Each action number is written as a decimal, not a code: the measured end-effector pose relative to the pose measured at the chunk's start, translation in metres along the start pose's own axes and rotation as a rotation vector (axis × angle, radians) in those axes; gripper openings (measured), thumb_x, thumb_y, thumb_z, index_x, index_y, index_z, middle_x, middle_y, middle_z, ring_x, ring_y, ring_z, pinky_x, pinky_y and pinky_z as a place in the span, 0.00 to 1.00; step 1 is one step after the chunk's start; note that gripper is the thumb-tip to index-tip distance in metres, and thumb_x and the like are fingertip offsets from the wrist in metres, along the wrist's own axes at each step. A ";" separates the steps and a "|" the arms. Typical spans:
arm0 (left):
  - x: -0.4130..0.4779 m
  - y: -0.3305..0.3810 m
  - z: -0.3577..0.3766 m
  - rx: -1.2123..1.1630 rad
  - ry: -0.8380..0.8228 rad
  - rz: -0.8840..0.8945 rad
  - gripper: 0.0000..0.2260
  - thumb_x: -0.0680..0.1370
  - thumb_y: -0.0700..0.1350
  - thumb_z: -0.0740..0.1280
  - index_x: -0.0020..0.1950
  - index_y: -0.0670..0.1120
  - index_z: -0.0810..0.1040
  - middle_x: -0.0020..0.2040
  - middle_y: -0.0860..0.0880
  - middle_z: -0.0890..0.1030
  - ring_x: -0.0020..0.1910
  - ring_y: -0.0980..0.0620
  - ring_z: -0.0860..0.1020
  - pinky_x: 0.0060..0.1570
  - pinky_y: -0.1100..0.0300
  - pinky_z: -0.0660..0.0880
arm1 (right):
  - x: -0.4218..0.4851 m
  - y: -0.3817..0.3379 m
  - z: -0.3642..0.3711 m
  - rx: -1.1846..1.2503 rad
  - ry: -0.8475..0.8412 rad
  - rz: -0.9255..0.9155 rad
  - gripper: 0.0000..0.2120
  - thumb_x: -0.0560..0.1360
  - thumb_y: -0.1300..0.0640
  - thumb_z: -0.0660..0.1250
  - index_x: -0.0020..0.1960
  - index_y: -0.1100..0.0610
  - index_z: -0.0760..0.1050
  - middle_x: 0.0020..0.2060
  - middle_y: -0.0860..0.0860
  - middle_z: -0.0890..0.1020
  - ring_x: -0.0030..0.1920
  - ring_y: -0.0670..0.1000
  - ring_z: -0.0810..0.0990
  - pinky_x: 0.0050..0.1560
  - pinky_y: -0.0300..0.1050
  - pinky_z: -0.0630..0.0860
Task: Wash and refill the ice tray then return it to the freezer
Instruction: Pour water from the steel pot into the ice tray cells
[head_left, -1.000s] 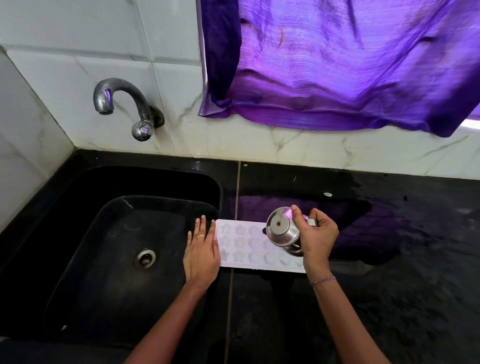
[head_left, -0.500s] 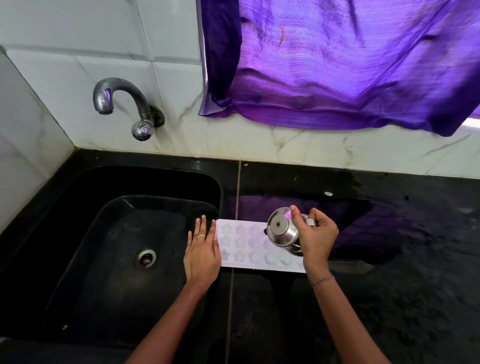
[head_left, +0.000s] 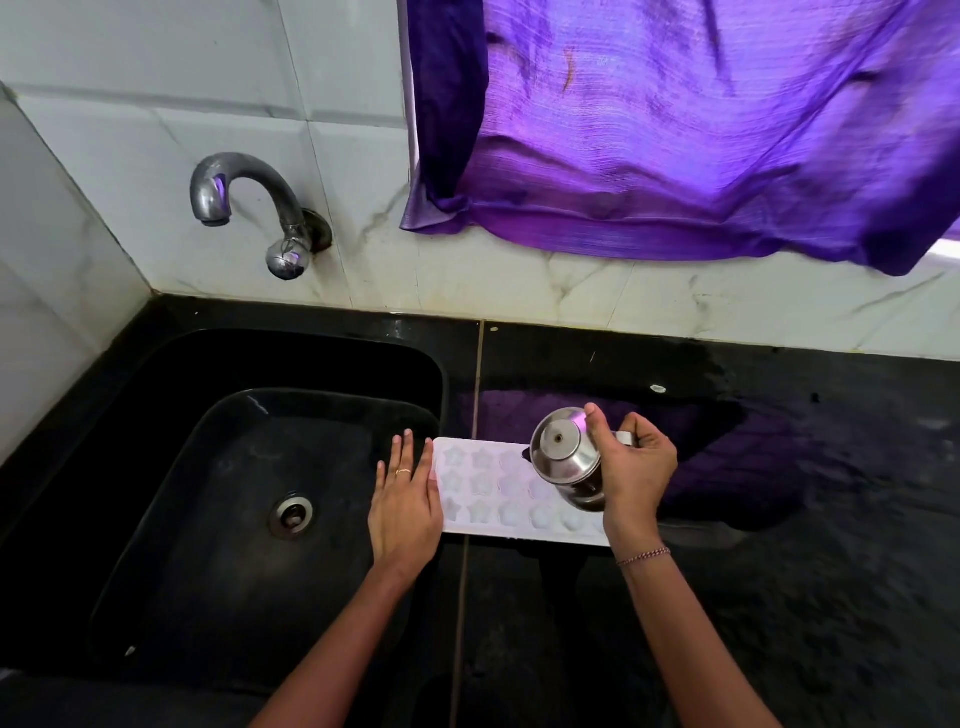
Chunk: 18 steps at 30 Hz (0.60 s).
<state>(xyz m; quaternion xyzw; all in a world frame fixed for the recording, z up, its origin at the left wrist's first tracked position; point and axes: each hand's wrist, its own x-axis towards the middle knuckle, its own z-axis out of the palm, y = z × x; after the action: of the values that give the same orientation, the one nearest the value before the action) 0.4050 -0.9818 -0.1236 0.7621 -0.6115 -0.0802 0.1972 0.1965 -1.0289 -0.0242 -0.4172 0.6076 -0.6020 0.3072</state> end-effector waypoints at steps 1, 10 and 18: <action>0.000 0.000 0.000 0.000 0.000 -0.001 0.21 0.82 0.47 0.48 0.76 0.49 0.56 0.78 0.48 0.52 0.77 0.53 0.46 0.75 0.56 0.44 | 0.000 -0.001 0.001 0.002 -0.014 0.003 0.23 0.68 0.55 0.75 0.26 0.56 0.62 0.22 0.46 0.64 0.26 0.43 0.61 0.29 0.35 0.64; -0.001 0.000 -0.001 0.005 0.001 -0.007 0.22 0.82 0.47 0.48 0.76 0.49 0.55 0.78 0.48 0.51 0.77 0.53 0.45 0.75 0.56 0.43 | -0.006 -0.003 0.010 -0.010 -0.162 -0.006 0.25 0.73 0.53 0.71 0.23 0.50 0.61 0.20 0.43 0.62 0.26 0.42 0.60 0.30 0.32 0.62; -0.002 0.002 -0.003 0.005 -0.006 -0.011 0.22 0.82 0.47 0.47 0.77 0.49 0.55 0.78 0.48 0.51 0.77 0.53 0.45 0.75 0.56 0.43 | -0.009 -0.007 0.012 -0.049 -0.168 -0.020 0.24 0.72 0.58 0.71 0.25 0.52 0.60 0.20 0.44 0.63 0.27 0.43 0.61 0.33 0.40 0.63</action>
<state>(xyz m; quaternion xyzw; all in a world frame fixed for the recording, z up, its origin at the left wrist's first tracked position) 0.4037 -0.9798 -0.1205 0.7658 -0.6079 -0.0819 0.1929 0.2122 -1.0261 -0.0195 -0.4797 0.5901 -0.5529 0.3405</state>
